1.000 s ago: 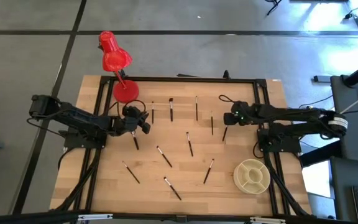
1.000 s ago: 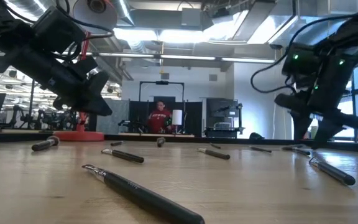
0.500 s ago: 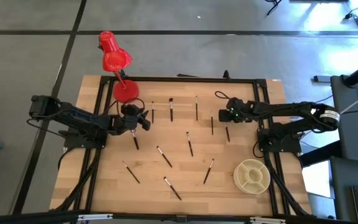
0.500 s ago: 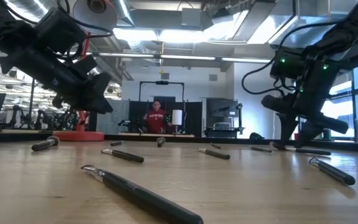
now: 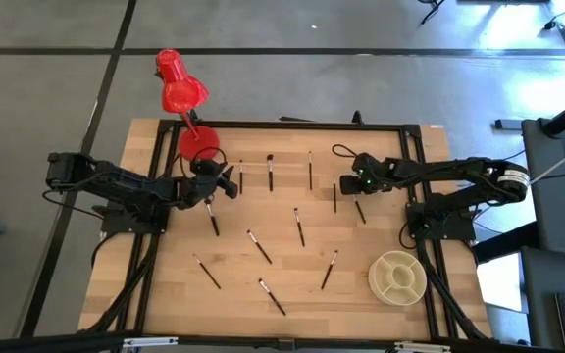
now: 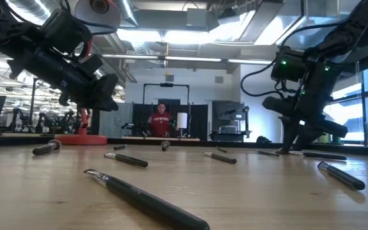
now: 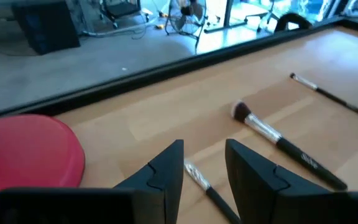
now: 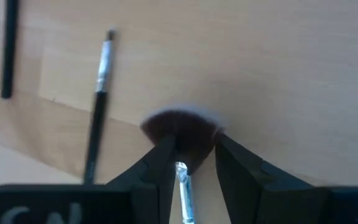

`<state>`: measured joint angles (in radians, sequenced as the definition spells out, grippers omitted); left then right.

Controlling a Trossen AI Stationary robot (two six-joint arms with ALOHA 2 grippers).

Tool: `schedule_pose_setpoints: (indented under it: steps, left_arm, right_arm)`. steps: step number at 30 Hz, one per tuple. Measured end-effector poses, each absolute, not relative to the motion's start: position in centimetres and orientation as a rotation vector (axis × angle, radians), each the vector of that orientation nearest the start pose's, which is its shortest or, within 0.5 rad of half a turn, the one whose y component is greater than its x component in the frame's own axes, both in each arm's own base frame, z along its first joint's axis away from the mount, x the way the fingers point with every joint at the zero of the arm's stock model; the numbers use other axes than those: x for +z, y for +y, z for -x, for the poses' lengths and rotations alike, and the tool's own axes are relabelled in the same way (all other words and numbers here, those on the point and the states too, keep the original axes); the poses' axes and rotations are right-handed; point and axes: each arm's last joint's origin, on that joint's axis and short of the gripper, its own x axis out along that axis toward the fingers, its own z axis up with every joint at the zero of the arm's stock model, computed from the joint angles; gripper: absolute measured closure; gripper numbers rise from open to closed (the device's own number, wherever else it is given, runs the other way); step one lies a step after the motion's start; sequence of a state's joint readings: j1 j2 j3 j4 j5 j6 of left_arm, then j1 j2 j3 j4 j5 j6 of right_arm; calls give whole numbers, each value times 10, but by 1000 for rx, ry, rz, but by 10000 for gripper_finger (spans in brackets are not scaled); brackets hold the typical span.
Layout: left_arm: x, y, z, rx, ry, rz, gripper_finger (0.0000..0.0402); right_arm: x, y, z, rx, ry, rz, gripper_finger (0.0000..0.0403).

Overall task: Pick & Place Makeup Supplies
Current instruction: Put the makeup brush into the organizer

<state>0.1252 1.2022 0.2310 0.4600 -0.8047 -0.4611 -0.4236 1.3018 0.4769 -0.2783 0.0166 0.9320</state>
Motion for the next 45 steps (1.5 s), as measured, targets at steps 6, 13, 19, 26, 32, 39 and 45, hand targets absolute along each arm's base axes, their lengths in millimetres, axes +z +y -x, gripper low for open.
schedule_pose_setpoints:
  steps: [6,13,19,26,32,39,45]
  left_arm:
    - [142,50,-186,1013,252,220,288]
    - [148,54,-188,1005,217,191,290]
    - [153,54,-189,1011,177,159,291]
    - [166,55,-192,1005,80,120,296]
    - [170,62,-191,1034,74,51,300]
    - [156,76,-192,1056,115,94,300]
    - [143,81,-197,1043,134,112,302]
  right_arm:
    - [134,-86,-192,-831,850,-1044,295]
    - [116,-86,-197,-837,943,-1007,350]
    - [124,-86,-196,-810,906,-969,393]
    - [165,-70,-185,-857,702,-835,398]
    - [206,-32,-160,-816,515,-702,400]
    - [239,11,-133,-551,343,-565,401]
    - [278,34,-126,-460,212,-483,402]
